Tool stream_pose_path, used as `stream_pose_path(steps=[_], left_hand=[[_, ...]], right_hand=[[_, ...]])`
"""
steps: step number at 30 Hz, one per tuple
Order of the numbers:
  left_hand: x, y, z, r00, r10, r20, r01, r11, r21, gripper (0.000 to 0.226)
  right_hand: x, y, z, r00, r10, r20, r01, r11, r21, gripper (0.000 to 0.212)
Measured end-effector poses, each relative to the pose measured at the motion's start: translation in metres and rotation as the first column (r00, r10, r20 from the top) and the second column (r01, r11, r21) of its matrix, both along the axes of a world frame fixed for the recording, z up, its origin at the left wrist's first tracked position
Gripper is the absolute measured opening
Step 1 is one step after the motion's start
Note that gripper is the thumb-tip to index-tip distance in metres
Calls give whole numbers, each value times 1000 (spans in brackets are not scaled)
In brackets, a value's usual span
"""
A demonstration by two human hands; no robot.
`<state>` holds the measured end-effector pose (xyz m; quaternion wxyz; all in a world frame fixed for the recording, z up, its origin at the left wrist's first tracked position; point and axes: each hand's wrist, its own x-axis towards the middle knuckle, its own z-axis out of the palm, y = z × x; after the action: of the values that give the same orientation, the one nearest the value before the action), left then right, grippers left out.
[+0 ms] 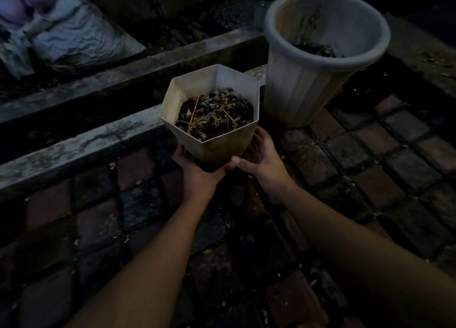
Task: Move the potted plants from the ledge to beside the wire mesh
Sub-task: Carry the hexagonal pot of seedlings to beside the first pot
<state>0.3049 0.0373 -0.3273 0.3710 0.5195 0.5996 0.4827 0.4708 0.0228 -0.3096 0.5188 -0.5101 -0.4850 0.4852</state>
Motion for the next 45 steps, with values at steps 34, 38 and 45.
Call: stream_pose_path(steps=[34, 38, 45], left_hand=[[-17, -1, 65, 970, -140, 201, 103, 978, 182, 81], [-8, -7, 96, 934, -179, 309, 84, 951, 297, 70], [-17, 31, 265, 929, -225, 294, 132, 943, 307, 90]], right_hand=[[-18, 2, 42, 928, -129, -349, 165, 984, 75, 78], [-13, 20, 92, 920, -71, -386, 156, 969, 192, 84], [-32, 45, 253, 928, -52, -370, 160, 950, 269, 83]])
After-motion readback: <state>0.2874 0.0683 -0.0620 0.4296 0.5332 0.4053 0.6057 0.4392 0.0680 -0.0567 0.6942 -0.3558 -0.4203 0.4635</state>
